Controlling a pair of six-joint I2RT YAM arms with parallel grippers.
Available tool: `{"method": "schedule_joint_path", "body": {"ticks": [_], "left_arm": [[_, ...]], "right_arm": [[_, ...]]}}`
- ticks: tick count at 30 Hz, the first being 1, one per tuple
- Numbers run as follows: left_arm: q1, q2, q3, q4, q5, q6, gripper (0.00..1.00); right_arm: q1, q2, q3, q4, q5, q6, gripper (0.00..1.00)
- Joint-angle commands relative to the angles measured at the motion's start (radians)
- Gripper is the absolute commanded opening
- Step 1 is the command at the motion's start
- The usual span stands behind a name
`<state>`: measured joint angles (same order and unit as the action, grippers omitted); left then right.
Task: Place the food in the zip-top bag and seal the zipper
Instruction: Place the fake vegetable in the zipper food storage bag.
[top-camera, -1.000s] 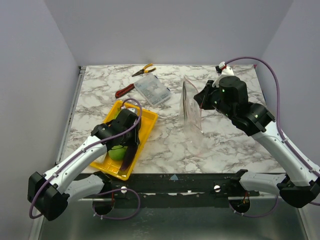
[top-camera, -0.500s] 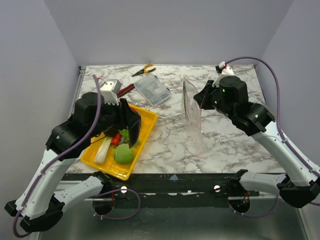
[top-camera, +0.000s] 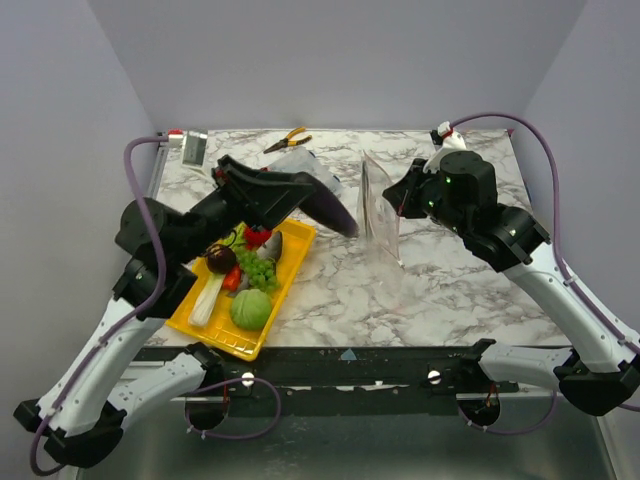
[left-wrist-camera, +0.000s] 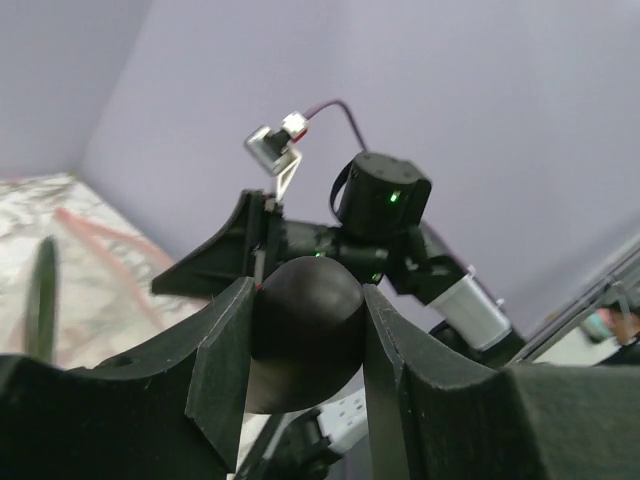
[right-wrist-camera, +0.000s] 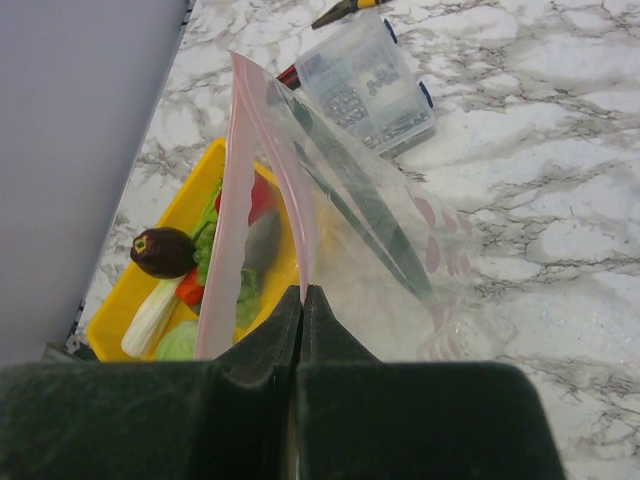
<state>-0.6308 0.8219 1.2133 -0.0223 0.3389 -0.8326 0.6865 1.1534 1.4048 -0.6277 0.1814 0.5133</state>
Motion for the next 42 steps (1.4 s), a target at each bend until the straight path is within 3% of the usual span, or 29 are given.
{"method": "schedule_joint_path", "body": {"ticks": [1,5,14,24,30,40,42], "left_arm": [[-0.012,0.097,-0.015,0.335,0.118,-0.189,0.00],[-0.023,0.135,-0.032,0.420,0.111,-0.222,0.00],[-0.059,0.199,-0.026,0.408,0.087,-0.205,0.00],[-0.076,0.218,-0.045,0.294,0.051,-0.160,0.00],[-0.078,0.216,-0.068,0.271,0.042,-0.199,0.00],[-0.078,0.303,-0.010,0.033,0.041,-0.326,0.00],[-0.080,0.334,0.010,-0.010,0.066,-0.347,0.06]], "right_arm": [[-0.003,0.000,0.006,0.035,-0.041,0.012,0.01],[-0.003,0.005,0.016,0.031,-0.043,0.011,0.00],[-0.003,0.004,0.020,0.037,-0.062,0.016,0.01],[-0.003,-0.011,0.013,0.036,-0.068,0.018,0.01],[-0.003,-0.013,0.007,0.043,-0.073,0.021,0.01],[-0.003,-0.015,0.005,0.052,-0.086,0.028,0.01],[-0.004,-0.016,0.003,0.053,-0.086,0.030,0.00]]}}
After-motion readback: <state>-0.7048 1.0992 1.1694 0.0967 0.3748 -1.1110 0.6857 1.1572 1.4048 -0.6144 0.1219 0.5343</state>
